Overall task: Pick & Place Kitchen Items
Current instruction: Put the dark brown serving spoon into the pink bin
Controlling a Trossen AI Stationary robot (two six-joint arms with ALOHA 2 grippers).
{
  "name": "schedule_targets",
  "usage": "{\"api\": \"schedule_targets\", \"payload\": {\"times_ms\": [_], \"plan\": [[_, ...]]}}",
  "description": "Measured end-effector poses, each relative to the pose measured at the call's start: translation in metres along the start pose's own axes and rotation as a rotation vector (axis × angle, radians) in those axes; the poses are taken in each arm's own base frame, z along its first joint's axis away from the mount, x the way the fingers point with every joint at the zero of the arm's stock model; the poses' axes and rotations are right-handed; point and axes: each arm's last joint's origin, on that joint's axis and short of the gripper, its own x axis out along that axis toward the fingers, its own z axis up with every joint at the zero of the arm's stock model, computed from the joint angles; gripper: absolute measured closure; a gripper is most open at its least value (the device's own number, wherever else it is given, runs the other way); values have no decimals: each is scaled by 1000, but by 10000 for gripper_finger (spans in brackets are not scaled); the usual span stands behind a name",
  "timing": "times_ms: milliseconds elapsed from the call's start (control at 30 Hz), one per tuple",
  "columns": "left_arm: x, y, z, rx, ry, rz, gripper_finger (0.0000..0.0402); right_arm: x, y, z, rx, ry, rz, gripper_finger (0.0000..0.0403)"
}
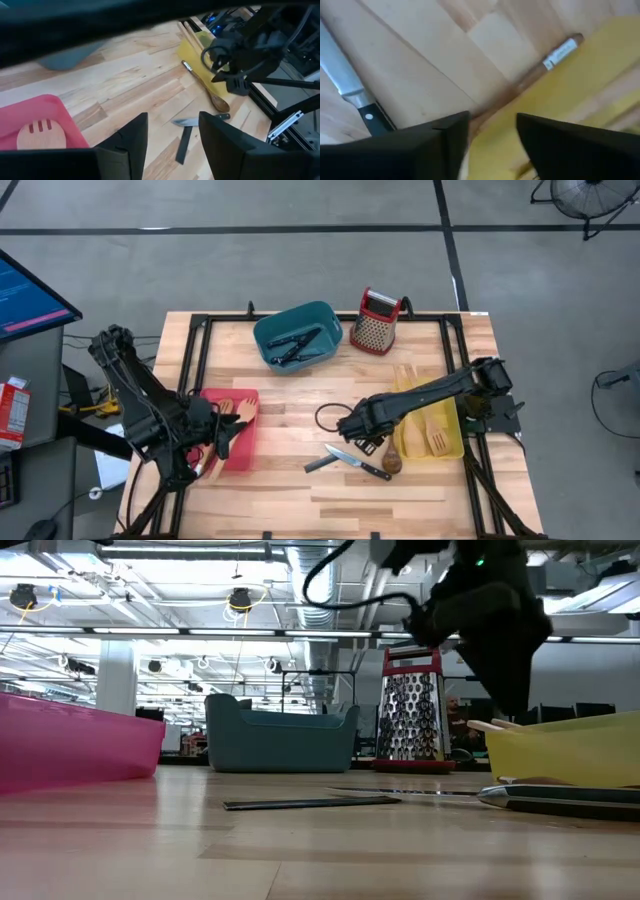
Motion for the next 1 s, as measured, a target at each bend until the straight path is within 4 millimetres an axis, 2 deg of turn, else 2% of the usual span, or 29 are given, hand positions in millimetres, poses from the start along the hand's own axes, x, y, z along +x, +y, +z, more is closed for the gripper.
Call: {"api": "schedule_targets", "payload": {"times_ms": [167, 200, 400, 567, 700, 1000], "plan": [[0, 0, 0, 13, -1, 0, 247, 11, 19, 1, -115, 41, -31, 367], [0, 0, 0, 25, -1, 0, 247, 10, 23, 1, -138, 36, -21, 384], [0, 0, 0, 51, -1, 0, 247, 10, 46, 1, -281, 85, -15, 387], [0, 0, 0, 52, -2, 0, 247, 32, 55, -4, -394, 208, -69, 391], [0, 0, 0, 54, -2, 0, 247, 43, 60, -8, -429, 266, -88, 397], [0, 0, 0, 56, -2, 2, 247, 42, 64, -17, -436, 274, -91, 399]]}}
